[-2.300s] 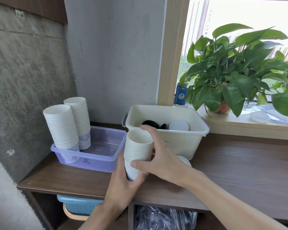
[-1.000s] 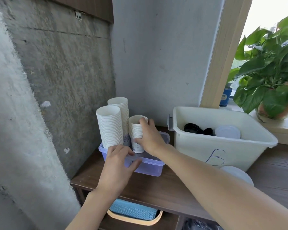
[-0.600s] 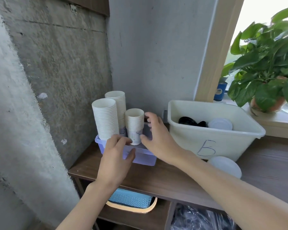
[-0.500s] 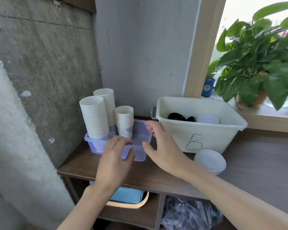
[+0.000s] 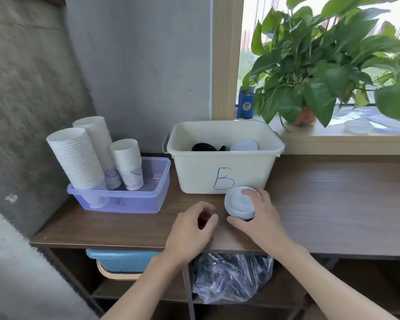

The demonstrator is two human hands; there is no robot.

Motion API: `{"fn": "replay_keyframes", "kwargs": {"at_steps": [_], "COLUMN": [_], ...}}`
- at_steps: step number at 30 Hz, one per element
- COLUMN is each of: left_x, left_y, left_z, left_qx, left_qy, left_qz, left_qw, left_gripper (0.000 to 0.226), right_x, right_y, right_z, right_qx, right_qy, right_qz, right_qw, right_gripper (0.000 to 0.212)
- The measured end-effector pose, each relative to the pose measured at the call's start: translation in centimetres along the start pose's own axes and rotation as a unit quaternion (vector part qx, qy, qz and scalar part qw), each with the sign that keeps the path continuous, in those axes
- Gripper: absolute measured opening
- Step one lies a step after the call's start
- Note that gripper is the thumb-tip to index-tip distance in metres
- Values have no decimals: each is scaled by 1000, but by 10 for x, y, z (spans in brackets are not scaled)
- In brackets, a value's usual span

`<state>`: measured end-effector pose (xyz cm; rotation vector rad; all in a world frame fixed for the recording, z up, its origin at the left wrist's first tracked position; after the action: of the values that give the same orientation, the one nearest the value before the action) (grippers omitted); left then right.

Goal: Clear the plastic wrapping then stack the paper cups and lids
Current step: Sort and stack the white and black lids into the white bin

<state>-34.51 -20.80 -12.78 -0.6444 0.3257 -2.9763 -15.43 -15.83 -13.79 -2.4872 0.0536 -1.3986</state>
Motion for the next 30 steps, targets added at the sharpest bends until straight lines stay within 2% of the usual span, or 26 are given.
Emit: {"fn": "replay_keyframes", "kwargs": {"at_steps": [2,6,10,12,14,15,17,19,20,30], "left_x": [-1,0,2,3,4,4,4,2,2,-2], "left_y": [-4,-15,-18,-17,-17,-18,-18,-18,-18,-15], "left_z": [-1,3,7,5,2,1,0,0,-1,-1], "left_qx": [18,76,68,45,21,12,-2,-11,-13,-54], "left_qy": [8,157,190,184,172,170,163,160,161,177], "left_qz": [4,7,5,9,21,24,18,15,15,16], "left_qw": [1000,985,979,982,985,985,987,987,987,983], "left_gripper": [10,31,27,19,17,18,19,19,19,22], "right_x": [-3,-3,-5,-4,-2,-1,-1,-1,-1,-11], "right_y": [-4,0,9,9,7,6,2,-1,-1,1], "right_z": [-3,-19,-36,-37,-36,-35,-35,-37,-38,-37], "right_qx": [8,72,150,148,109,82,45,52,57,68], "right_qy": [5,-115,-145,-176,-247,-280,-305,-288,-280,-235], "right_qz": [14,-10,-47,-73,-103,-106,-99,-89,-86,-37], "right_qw": [1000,991,977,971,957,951,946,952,954,969], "right_gripper": [60,54,63,77,86,80,52,26,21,22]}}
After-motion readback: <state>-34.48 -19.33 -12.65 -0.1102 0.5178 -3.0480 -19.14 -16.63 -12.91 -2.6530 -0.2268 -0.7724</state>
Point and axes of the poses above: each hand's wrist, its own y-axis away from the middle knuckle, its own x-axis out of the back of the hand, z = x × y, the point moved 1 cm from there along -y, towards the middle knuckle, and after that the axes turned 11 degrees about y, right-handed, at the moved point
